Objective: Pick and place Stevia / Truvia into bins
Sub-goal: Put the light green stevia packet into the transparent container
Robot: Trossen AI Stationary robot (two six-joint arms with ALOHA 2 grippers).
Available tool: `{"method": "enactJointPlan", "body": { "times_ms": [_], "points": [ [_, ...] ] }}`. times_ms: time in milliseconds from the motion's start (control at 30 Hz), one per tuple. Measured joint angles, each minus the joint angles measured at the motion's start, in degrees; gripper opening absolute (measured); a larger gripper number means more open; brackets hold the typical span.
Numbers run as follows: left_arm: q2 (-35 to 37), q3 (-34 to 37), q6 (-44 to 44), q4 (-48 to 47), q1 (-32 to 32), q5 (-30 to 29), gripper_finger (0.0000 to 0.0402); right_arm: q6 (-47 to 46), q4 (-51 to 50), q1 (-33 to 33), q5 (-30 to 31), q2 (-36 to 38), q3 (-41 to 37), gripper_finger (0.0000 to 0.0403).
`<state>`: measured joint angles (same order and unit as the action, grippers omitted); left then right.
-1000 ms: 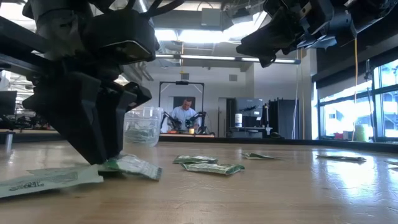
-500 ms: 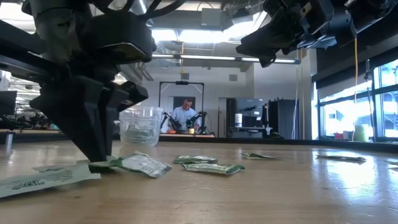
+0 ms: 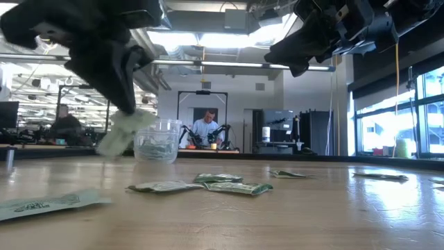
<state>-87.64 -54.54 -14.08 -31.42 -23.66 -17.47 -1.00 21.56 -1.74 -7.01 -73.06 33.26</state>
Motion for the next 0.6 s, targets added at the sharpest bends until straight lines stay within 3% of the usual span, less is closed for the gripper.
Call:
{"method": "enactJointPlan", "body": {
  "times_ms": [267,433,600],
  "points": [
    [3.7,0.0,-3.8,-4.1,4.6,4.2,0.0004,0.1,-0.7,0.0,0.0,0.0,0.0,0.0125],
    [1.8,0.0,-7.2,-10.2,7.9,4.5,0.0002,0.9,-0.7,0.0,0.0,-0.8,0.0,0.0125],
    [-1.3,-0.1,-6.5,-10.2,9.5,5.2,0.0005,1.3,0.1,0.0,0.0,-2.5,0.0,0.0125]
  ]
}}
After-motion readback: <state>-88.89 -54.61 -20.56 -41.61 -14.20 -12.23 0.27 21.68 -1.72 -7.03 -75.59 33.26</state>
